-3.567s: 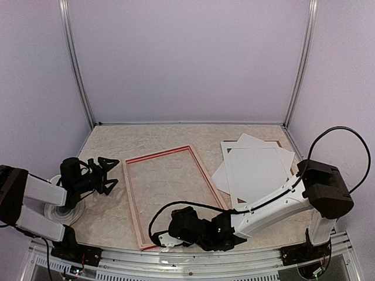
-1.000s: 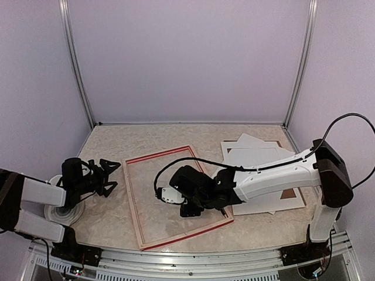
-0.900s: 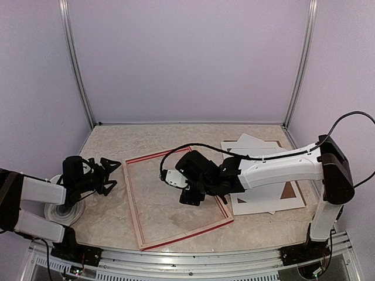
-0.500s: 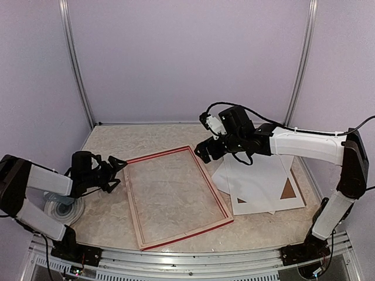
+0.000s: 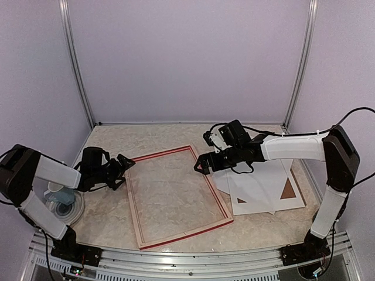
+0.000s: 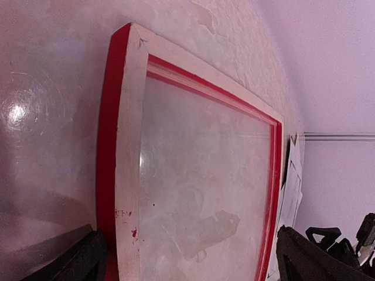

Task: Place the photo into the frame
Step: Place the glass panel at the frame body, then rotate the frame body at the center of the board, then pick up the mat board from the photo.

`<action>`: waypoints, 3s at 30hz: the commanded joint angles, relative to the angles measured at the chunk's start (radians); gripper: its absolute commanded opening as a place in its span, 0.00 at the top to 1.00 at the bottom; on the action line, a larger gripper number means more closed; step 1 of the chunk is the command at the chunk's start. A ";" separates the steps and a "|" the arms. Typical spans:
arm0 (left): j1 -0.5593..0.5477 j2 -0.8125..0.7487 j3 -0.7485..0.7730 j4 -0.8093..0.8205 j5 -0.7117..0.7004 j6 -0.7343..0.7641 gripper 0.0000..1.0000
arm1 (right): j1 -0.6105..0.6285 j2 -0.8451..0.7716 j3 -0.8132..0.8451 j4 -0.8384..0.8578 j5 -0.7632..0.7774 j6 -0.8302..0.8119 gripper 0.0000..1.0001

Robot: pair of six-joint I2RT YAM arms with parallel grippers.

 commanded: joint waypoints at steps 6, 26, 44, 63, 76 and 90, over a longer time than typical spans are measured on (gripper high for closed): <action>-0.015 0.047 0.058 -0.012 -0.039 0.020 0.01 | -0.024 0.044 -0.089 0.074 -0.042 0.077 0.01; -0.031 0.214 0.211 0.025 -0.035 -0.007 0.01 | 0.022 0.132 -0.109 0.188 -0.214 0.116 0.01; 0.018 0.237 0.342 -0.065 -0.082 0.033 0.01 | 0.060 0.156 -0.003 0.160 -0.198 0.086 0.01; 0.046 0.192 0.305 -0.076 -0.144 0.051 0.01 | 0.045 -0.039 -0.040 0.027 0.161 0.047 0.01; -0.072 0.005 0.284 -0.140 -0.243 0.138 0.01 | -0.104 -0.395 -0.377 0.028 0.244 0.227 0.01; -0.457 0.149 0.528 -0.249 -0.040 0.189 0.01 | -0.243 -0.607 -0.568 -0.125 0.302 0.394 0.01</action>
